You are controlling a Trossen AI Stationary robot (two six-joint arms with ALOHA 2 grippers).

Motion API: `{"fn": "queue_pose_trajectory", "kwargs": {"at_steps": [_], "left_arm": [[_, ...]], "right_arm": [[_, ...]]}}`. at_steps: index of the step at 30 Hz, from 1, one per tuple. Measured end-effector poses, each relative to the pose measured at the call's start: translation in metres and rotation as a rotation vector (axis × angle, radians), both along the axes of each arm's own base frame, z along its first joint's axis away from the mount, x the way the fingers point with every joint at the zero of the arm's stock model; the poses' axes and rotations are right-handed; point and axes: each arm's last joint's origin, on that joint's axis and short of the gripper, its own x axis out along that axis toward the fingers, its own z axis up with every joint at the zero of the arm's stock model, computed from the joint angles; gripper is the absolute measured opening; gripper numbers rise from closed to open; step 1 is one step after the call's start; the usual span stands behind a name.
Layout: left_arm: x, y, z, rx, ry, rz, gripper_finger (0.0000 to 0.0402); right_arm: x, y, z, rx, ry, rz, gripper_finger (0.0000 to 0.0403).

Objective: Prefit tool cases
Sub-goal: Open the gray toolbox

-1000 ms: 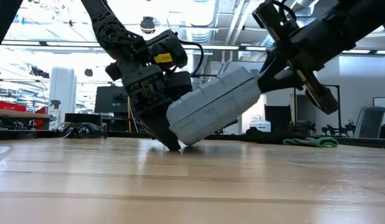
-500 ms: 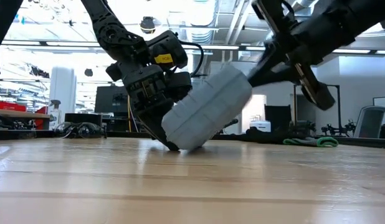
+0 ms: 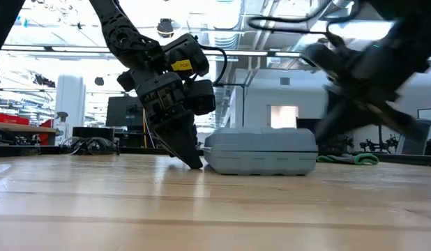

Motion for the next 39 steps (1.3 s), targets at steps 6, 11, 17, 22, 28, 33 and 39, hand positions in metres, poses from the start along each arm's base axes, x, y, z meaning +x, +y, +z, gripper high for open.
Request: {"fn": "queue_pose_trajectory", "kwargs": {"at_steps": [6, 11, 17, 22, 28, 33, 39], "left_arm": [[0.001, 0.0, 0.0, 0.001, -0.013, 0.019, 0.0], [0.003, 0.001, 0.001, 0.0, -0.03, 0.041, 0.0], [0.003, 0.002, 0.001, 0.022, -0.031, 0.064, 0.0], [0.004, 0.002, 0.001, 0.042, -0.037, 0.074, 0.0], [0.004, 0.004, 0.002, 0.049, -0.042, 0.084, 0.0], [0.004, 0.007, 0.002, 0.051, -0.042, 0.093, 0.0], [0.004, 0.008, 0.001, 0.052, -0.039, 0.097, 0.0]], "right_arm": [[-0.017, -0.013, -0.018, 0.023, 0.124, -0.04, 0.0011], [-0.019, -0.034, -0.035, 0.079, 0.039, -0.036, 0.0011], [-0.019, -0.051, -0.043, 0.111, -0.028, -0.012, 0.0011], [-0.012, -0.062, -0.045, 0.116, -0.029, 0.038, 0.0011], [-0.008, -0.071, -0.044, 0.112, -0.041, 0.068, 0.0011], [-0.003, -0.075, -0.047, 0.108, -0.063, 0.078, 0.0011], [0.007, -0.073, -0.045, 0.104, -0.181, 0.101, 0.001]]}}
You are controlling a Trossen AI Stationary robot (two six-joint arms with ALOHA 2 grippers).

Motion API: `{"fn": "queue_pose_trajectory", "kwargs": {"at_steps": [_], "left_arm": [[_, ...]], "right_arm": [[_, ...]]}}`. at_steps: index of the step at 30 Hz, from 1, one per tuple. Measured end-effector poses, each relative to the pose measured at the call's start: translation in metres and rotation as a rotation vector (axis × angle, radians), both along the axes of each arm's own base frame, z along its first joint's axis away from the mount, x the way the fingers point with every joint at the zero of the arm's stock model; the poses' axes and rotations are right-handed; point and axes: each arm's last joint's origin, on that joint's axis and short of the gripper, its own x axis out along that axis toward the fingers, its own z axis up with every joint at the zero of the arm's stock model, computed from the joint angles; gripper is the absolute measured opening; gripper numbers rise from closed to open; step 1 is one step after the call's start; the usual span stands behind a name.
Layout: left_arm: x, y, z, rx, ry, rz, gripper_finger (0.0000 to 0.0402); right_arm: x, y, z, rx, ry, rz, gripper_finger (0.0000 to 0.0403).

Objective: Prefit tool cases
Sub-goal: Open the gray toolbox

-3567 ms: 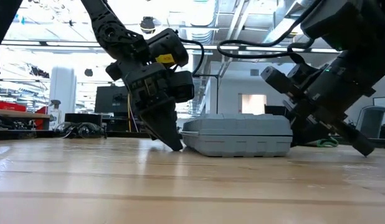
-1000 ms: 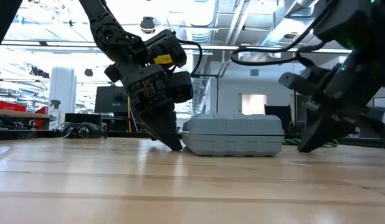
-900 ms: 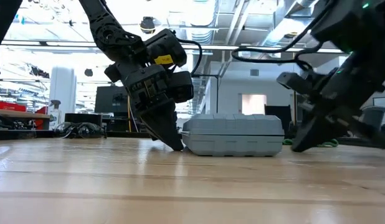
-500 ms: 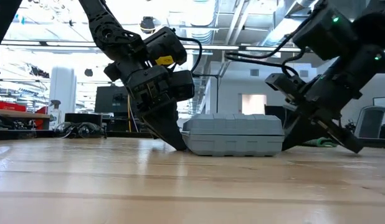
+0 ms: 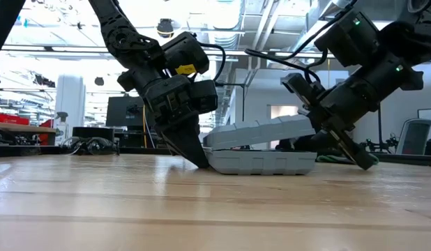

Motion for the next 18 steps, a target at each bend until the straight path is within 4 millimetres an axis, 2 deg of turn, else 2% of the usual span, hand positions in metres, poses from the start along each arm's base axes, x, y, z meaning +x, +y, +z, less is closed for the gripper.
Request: {"fn": "queue_pose_trajectory", "kwargs": {"at_steps": [10, 18], "left_arm": [[-0.002, 0.001, -0.001, 0.018, 0.022, -0.02, 0.0], [0.003, 0.002, 0.004, 0.011, 0.016, -0.035, 0.0]], "right_arm": [[-0.004, 0.009, 0.018, 0.012, -0.057, 0.065, 0.001], [0.002, 0.013, 0.026, -0.005, -0.084, 0.067, 0.0011]]}}
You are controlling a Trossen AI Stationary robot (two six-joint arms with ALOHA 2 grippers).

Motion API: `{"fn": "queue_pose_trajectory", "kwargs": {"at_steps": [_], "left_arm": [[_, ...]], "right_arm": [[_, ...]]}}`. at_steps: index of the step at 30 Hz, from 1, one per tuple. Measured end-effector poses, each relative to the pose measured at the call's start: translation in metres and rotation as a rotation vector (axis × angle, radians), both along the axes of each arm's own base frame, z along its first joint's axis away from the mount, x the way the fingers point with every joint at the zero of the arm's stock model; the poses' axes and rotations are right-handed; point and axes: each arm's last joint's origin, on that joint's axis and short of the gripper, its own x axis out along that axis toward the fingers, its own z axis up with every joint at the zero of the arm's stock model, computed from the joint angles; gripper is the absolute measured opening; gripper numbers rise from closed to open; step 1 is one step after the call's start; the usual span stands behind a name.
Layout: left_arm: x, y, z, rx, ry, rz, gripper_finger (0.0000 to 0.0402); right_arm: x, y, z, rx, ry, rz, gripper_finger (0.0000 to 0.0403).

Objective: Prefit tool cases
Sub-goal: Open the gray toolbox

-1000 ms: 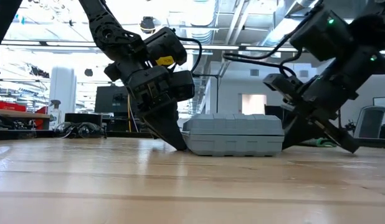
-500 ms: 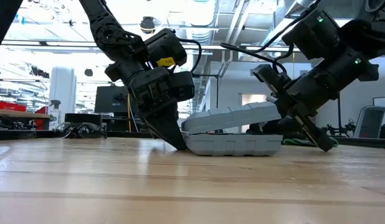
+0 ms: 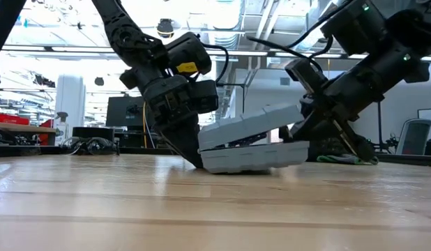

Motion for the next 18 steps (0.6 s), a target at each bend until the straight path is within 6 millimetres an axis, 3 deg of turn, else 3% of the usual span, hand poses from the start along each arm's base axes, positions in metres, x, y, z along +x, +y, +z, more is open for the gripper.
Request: {"fn": "queue_pose_trajectory", "kwargs": {"at_steps": [11, 18], "left_arm": [[0.002, 0.0, 0.002, 0.033, 0.01, -0.036, 0.0], [0.004, 0.001, 0.004, 0.036, -0.016, -0.022, 0.0]], "right_arm": [[-0.006, 0.0, 0.034, -0.015, -0.082, 0.048, 0.0011], [-0.007, 0.0, 0.038, -0.03, -0.099, 0.04, 0.0011]]}}
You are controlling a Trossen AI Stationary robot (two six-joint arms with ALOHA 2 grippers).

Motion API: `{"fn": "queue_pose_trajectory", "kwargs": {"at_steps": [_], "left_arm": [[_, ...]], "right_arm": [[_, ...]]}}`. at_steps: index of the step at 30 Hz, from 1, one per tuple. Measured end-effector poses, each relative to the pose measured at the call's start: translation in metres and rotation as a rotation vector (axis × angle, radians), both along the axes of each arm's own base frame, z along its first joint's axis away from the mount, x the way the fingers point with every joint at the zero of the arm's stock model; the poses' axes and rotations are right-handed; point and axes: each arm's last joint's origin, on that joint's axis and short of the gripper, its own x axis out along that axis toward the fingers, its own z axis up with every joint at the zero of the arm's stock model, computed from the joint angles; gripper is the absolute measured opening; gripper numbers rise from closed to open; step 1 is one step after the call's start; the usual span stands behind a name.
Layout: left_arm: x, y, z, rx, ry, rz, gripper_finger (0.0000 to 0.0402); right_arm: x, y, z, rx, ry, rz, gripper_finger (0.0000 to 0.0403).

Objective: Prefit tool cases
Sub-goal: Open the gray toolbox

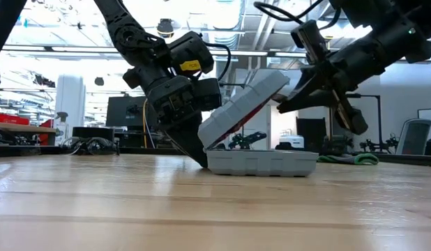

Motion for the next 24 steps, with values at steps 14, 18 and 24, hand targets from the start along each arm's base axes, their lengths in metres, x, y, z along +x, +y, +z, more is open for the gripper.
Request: {"fn": "queue_pose_trajectory", "kwargs": {"at_steps": [14, 18, 24], "left_arm": [[0.031, 0.002, 0.024, -0.01, -0.15, -0.023, 0.0], [0.037, 0.003, 0.02, 0.004, -0.014, -0.046, 0.0], [0.01, 0.02, 0.036, 0.105, 0.126, -0.012, 0.0]], "right_arm": [[0.012, -0.008, 0.016, -0.065, -0.068, 0.003, 0.0011], [0.015, -0.01, 0.02, -0.074, -0.074, 0.02, 0.0011], [0.016, -0.01, 0.018, -0.082, -0.068, 0.025, 0.0011]]}}
